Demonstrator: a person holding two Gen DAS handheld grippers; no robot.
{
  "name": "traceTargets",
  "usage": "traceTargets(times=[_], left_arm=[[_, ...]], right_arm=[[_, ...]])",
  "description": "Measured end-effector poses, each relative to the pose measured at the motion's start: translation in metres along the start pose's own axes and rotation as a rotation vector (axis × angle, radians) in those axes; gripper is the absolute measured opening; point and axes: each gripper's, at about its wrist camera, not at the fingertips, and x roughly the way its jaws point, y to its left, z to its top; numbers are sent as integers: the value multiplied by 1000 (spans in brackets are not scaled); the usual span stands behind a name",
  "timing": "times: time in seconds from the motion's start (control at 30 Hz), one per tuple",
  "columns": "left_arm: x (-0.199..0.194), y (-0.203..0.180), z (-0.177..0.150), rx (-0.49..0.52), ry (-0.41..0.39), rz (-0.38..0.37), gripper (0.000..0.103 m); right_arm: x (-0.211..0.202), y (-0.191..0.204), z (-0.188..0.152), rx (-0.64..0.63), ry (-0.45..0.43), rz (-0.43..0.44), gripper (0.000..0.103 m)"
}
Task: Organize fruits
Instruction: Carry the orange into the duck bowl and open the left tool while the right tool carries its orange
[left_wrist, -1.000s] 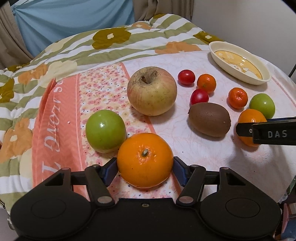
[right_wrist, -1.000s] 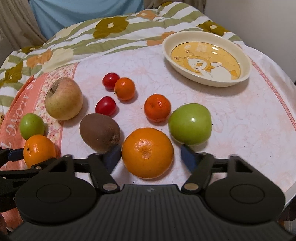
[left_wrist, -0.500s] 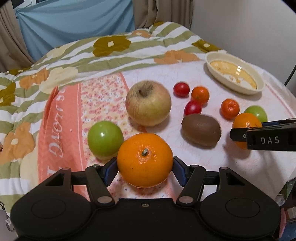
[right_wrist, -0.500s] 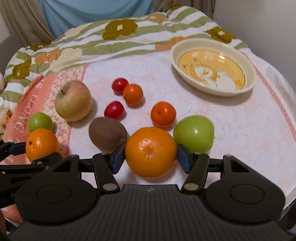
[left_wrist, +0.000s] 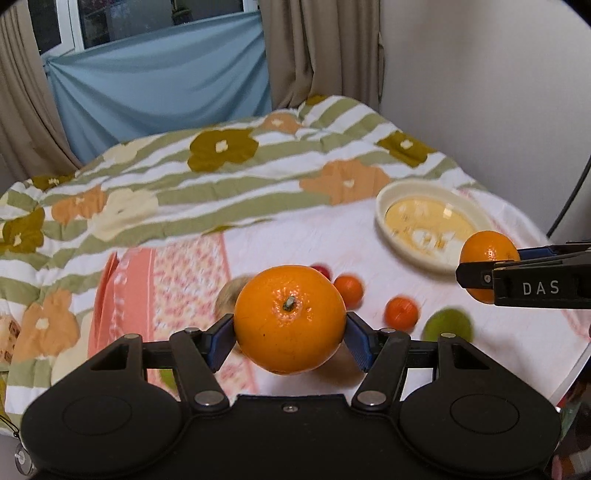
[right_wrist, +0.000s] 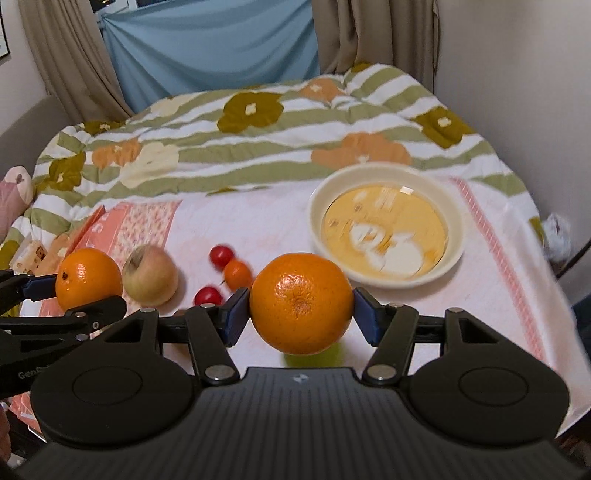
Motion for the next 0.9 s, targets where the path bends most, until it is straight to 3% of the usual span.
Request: traceTargets(times=[0.2,0.43,0.9], left_arm=[[1,-40,35,-31,-32,19,67],[33,-86,75,-58,-52,12,67],[163,-149,124,-11,-2,-15,67]], right_arm=[[-3,-55,33,-39,-27,33,75],[18,-119,71,-97,-39,56,75],[102,-190,118,-139,12,78,75]])
